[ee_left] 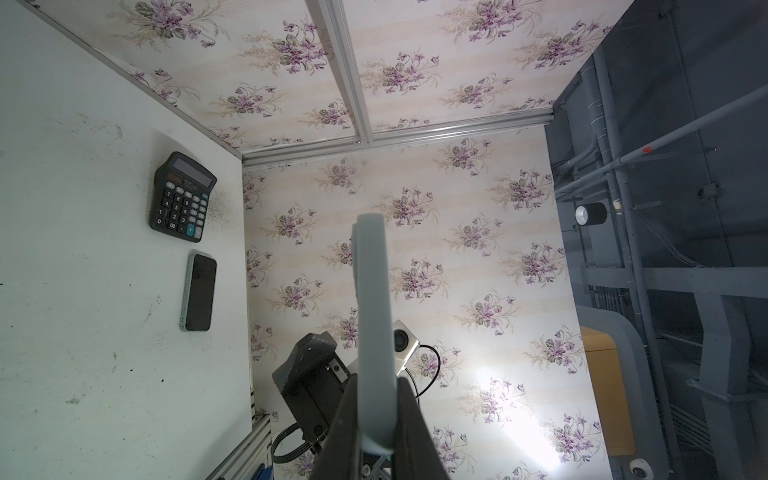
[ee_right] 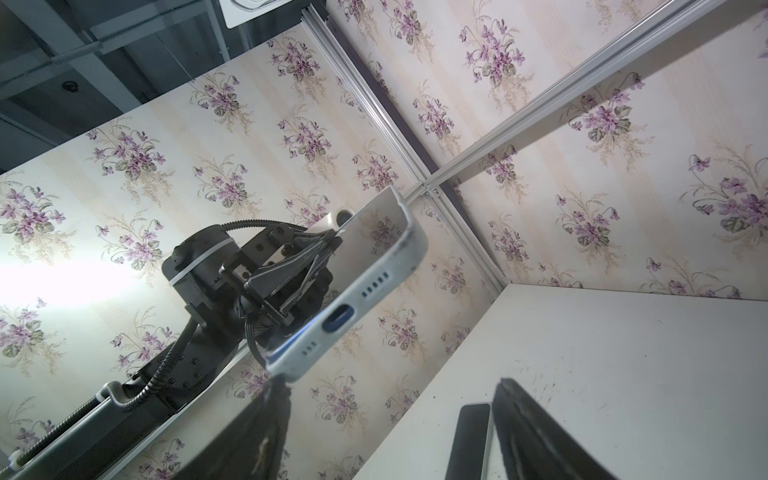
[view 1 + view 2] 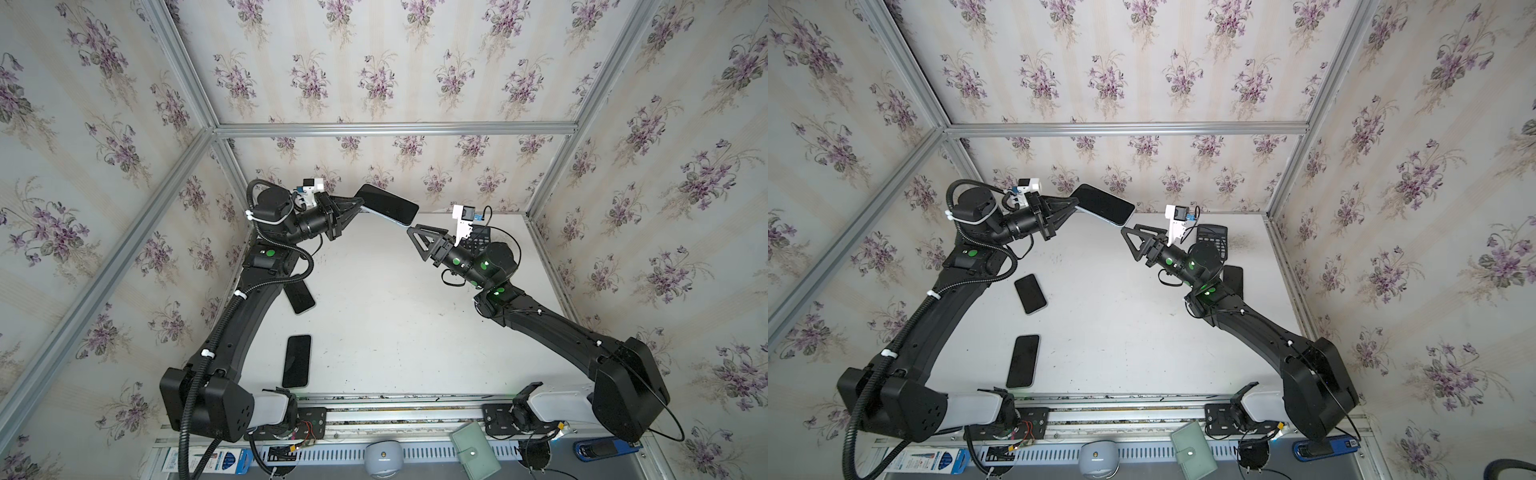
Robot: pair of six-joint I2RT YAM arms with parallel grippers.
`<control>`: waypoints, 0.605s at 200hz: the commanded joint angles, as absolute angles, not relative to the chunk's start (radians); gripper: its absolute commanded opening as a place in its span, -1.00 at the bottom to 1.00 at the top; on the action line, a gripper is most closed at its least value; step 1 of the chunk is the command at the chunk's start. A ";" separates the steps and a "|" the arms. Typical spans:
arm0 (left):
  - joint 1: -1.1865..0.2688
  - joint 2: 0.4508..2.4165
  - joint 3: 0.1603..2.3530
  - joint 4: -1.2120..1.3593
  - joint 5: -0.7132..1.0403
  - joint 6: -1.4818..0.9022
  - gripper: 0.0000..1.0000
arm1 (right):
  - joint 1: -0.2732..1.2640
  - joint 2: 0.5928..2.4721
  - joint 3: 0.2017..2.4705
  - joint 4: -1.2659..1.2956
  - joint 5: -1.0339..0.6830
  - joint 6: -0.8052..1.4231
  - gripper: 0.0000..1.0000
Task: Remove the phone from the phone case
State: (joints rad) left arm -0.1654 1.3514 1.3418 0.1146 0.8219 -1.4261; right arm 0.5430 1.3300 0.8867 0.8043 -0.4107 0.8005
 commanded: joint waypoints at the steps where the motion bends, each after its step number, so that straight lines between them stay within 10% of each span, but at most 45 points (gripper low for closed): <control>1: -0.167 1.351 1.347 0.156 0.861 -1.434 -1.00 | 0.545 1.328 0.875 0.925 -0.451 0.847 0.60; 121: -0.173 1.337 1.335 0.160 0.856 -1.436 -1.00 | 0.551 1.369 0.866 0.956 -0.405 0.884 0.54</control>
State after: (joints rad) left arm -0.1711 1.3479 1.3334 0.0959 0.8314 -1.4212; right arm 0.5518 1.3640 0.8566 0.9192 -0.4141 0.8791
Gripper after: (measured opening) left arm 0.134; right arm 0.776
